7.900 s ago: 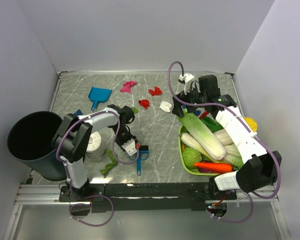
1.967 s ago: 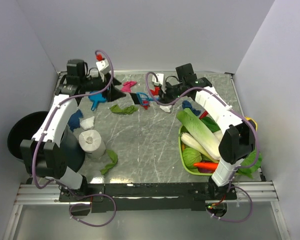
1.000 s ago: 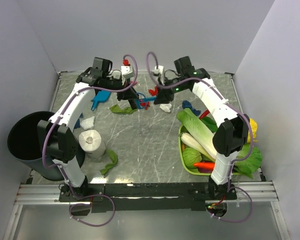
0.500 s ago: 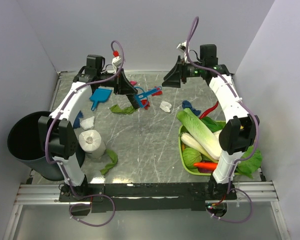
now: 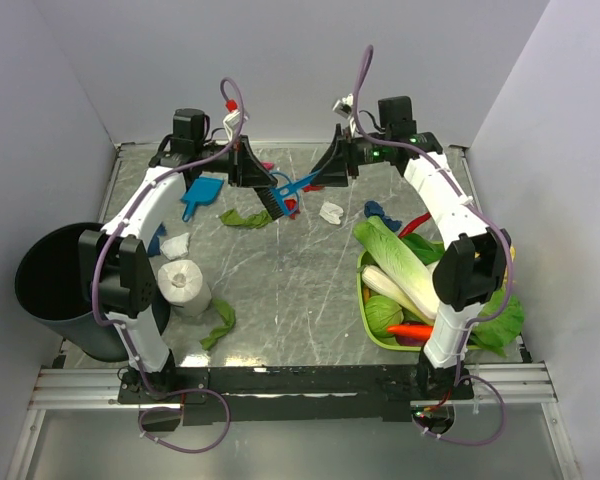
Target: Sweep away the paper scraps from the table
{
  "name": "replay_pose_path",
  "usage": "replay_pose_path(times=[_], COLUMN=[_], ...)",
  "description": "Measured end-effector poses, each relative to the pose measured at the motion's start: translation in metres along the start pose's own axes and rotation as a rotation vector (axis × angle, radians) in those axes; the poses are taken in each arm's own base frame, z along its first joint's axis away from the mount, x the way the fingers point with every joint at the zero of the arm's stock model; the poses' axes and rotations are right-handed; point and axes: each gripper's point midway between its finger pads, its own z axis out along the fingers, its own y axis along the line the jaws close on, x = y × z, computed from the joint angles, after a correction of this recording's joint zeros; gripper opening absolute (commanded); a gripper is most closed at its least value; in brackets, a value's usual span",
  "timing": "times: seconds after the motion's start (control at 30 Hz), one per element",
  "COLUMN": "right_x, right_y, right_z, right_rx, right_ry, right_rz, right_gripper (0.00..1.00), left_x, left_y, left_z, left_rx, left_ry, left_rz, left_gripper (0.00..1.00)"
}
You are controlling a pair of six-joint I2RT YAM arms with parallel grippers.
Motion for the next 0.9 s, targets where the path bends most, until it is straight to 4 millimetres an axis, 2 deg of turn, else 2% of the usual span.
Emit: replay_pose_path(times=[0.2, 0.4, 0.47, 0.6, 0.9], right_x=[0.003, 0.009, 0.009, 0.009, 0.015], right_y=[0.003, 0.005, 0.005, 0.006, -0.002], right_z=[0.008, 0.016, 0.017, 0.018, 0.022], right_rx=[-0.004, -0.002, -0.001, -0.003, -0.011], right_ry=[0.013, 0.036, 0.039, 0.039, 0.043], right_rz=[0.003, -0.010, -0.010, -0.011, 0.031], right_gripper=[0.54, 0.50, 0.44, 0.38, 0.27], left_x=[0.005, 0.002, 0.000, -0.002, -0.004], left_y=[0.001, -0.001, -0.002, -0.005, -0.007], left_z=[0.001, 0.002, 0.003, 0.004, 0.007], left_rx=[0.011, 0.030, 0.036, 0.053, 0.064], left_ry=[-0.003, -0.015, -0.018, -0.020, -0.023], left_rz=[-0.042, -0.061, -0.067, -0.069, -0.069], left_gripper=[0.01, 0.01, 0.01, 0.01, 0.01])
